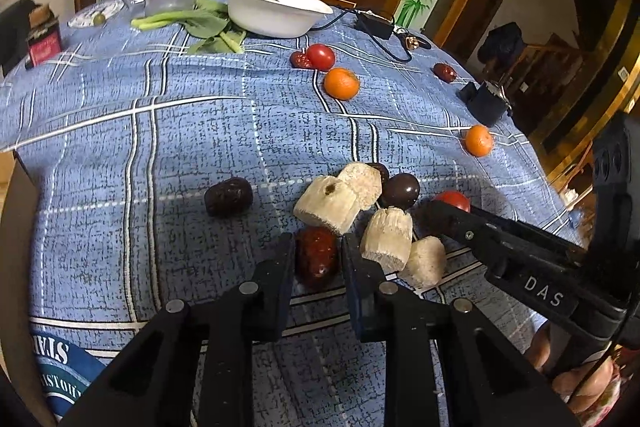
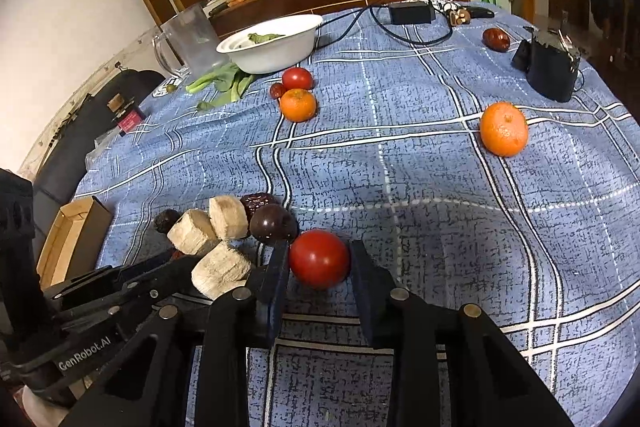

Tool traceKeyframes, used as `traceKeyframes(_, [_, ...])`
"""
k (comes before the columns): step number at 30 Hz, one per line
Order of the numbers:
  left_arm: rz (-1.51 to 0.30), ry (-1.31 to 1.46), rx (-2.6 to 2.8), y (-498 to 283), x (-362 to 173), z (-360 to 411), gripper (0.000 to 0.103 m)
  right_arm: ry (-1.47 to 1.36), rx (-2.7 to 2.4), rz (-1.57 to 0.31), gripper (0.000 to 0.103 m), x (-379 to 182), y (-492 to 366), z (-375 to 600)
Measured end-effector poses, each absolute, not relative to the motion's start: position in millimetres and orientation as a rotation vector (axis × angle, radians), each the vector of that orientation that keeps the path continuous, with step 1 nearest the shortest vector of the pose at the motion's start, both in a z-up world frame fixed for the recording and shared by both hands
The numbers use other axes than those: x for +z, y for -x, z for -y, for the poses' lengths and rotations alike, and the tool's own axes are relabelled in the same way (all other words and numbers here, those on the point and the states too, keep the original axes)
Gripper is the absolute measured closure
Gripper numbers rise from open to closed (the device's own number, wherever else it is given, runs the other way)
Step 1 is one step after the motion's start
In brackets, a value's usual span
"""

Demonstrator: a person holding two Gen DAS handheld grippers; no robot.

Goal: Organize fruits
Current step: 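Carry the tomato and red date into the box and release both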

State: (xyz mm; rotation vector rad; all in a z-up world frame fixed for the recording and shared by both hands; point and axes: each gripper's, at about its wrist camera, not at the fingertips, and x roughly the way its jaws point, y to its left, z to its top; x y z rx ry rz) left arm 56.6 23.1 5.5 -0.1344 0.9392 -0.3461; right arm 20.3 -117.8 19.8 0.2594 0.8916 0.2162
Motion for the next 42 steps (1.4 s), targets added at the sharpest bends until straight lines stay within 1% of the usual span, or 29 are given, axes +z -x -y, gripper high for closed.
traceKeyframes(4, [-0.941,0.119,-0.342,-56.7,5.9,-22.0,0.083,-0.273,0.216,-0.887,0.072,19.3,-19.4,119.1])
traceKeyframes(14, [-0.951,0.242,-0.362,-51.8,7.3,-34.6,0.083,-0.293,0.148,-0.852,0.072,23.6,-13.9,126.6])
traceKeyframes(20, [-0.866,0.252,-0.349,-15.2,34.4,-43.2,0.083,-0.362,0.158,-0.841,0.072,41.9,8.0,124.5])
traceKeyframes(23, [-0.835,0.264,-0.345,8.6,49.7,-57.4,0.083,-0.347,0.196,-0.840,0.072,56.6,26.6,108.4])
traceKeyframes(27, [-0.794,0.282,-0.297,40.5,72.1,-98.2,0.083,-0.314,0.262,-0.823,0.072,77.6,44.9,79.5])
traceKeyframes(34, [-0.687,0.243,-0.025,92.2,100.4,-201.5,0.083,-0.234,0.472,-0.802,0.071,111.7,68.2,-15.0])
traceKeyframes(37, [-0.680,0.277,0.069,102.3,98.8,-245.9,0.083,-0.187,0.548,-0.815,0.071,114.2,71.4,-60.2])
traceKeyframes(42, [-0.727,0.304,0.136,96.1,83.1,-287.2,0.083,-0.090,0.644,-0.861,0.071,102.9,74.0,-127.4])
